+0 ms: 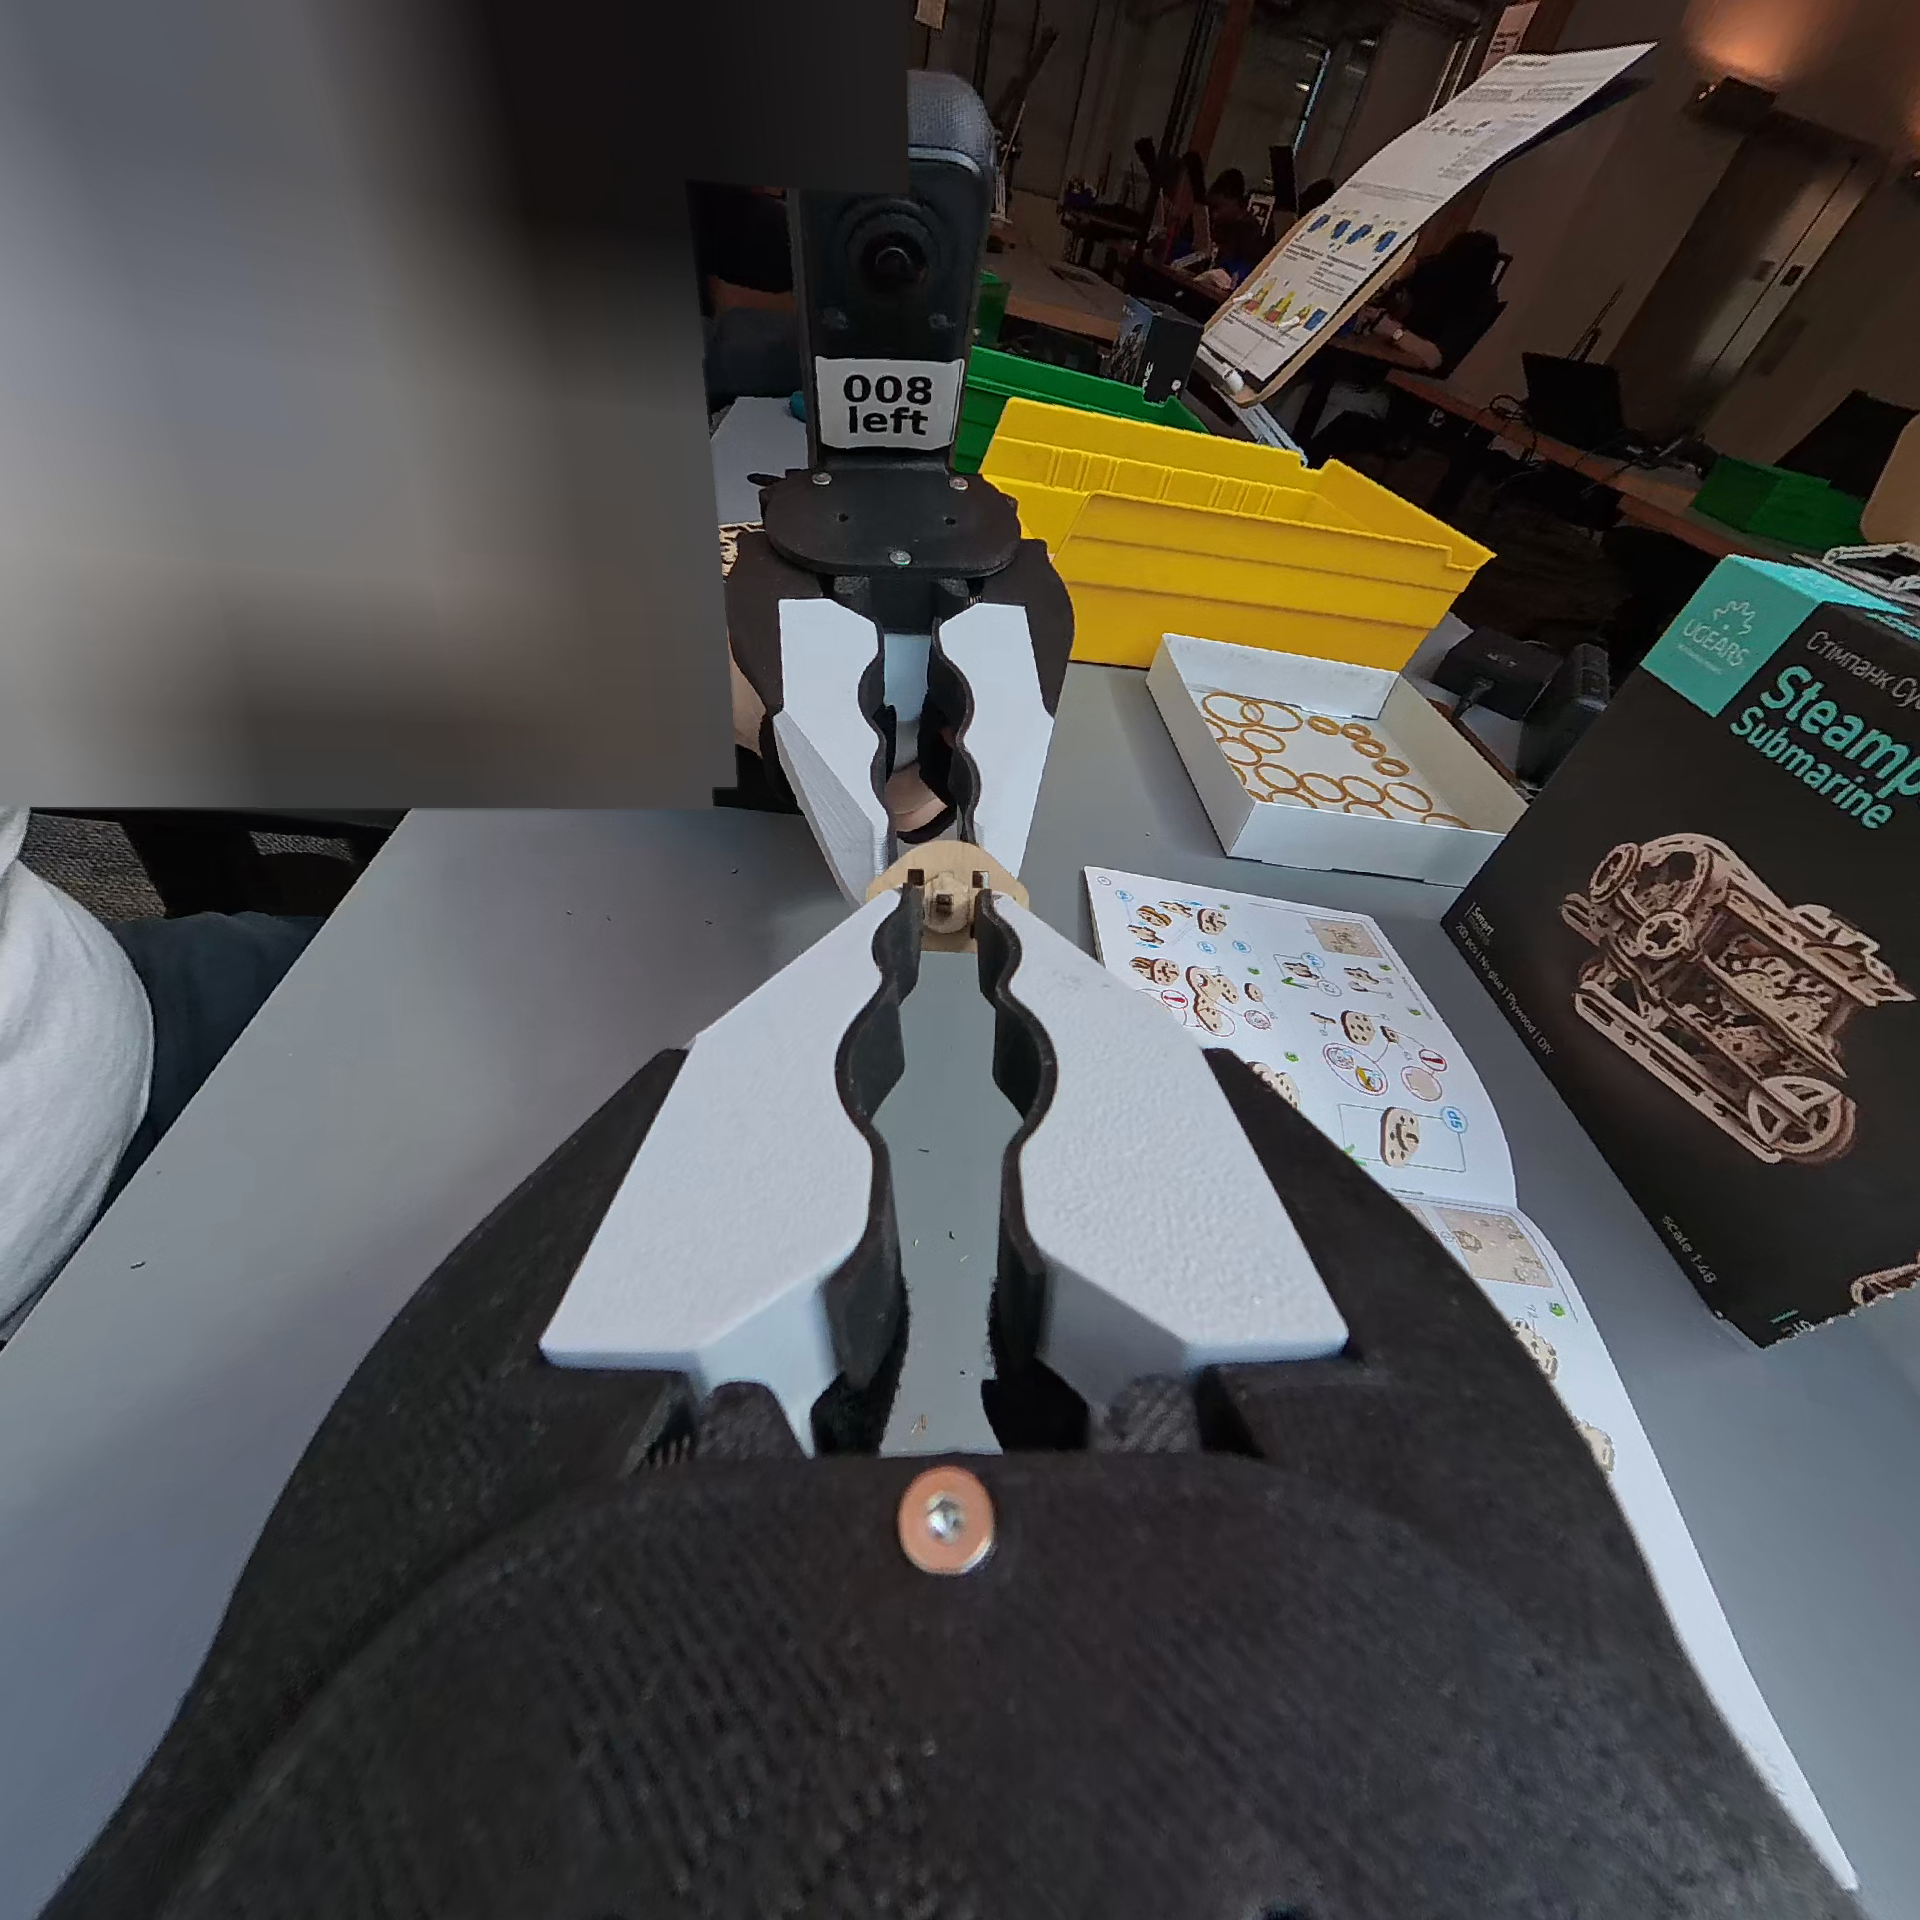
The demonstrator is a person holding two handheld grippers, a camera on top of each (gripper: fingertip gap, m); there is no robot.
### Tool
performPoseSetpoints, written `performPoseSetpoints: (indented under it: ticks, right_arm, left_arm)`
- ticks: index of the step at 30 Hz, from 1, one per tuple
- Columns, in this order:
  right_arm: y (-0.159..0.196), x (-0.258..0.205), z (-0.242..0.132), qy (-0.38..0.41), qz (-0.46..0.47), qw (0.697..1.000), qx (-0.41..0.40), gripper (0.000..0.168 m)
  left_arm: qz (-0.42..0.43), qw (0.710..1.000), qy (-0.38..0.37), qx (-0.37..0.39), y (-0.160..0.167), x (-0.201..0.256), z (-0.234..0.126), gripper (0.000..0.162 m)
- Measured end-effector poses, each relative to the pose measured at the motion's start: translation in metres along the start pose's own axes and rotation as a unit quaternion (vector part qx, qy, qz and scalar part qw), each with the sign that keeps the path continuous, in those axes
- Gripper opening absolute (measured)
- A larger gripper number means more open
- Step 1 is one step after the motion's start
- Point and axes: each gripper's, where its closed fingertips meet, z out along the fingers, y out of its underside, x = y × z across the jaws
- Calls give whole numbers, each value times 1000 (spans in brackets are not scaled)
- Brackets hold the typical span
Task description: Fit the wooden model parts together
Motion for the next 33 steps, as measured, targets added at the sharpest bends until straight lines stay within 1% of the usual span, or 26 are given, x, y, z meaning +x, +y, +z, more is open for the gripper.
performPoseSetpoints:
  ticks: [4, 7, 11, 18, 22, 25, 28, 33]
  right_arm:
    - [2, -1, 0, 7, -23, 1000, -11, 10]
    - [6, -3, 2, 0, -21, 1000, -22, 14]
    - [6, 0, 1, 5, -16, 1000, -21, 13]
    - [12, 0, 3, 2, -10, 999, -36, 10]
    - [14, -1, 4, 13, -53, 997, -45, 9]
    - [15, -2, 4, 18, -86, 995, -47, 9]
    - [14, -4, 4, 11, -82, 996, -40, 9]
    - [11, -5, 4, -1, -62, 998, -21, 10]
  left_arm:
    - [-9, 1000, 3, -6, 1, 0, 1, 14]
    - [-6, 1000, 2, -11, 4, -1, 1, 14]
    - [-3, 1000, 5, -10, 3, 1, 2, 14]
    - [25, 999, -12, -30, 9, -1, 3, 14]
    - [42, 998, -21, -40, 10, -2, 3, 14]
    - [86, 994, -41, -52, 11, -2, 2, 14]
    - [112, 991, -52, -60, 10, -1, 2, 14]
    - [113, 991, -51, -56, 7, 0, 1, 14]
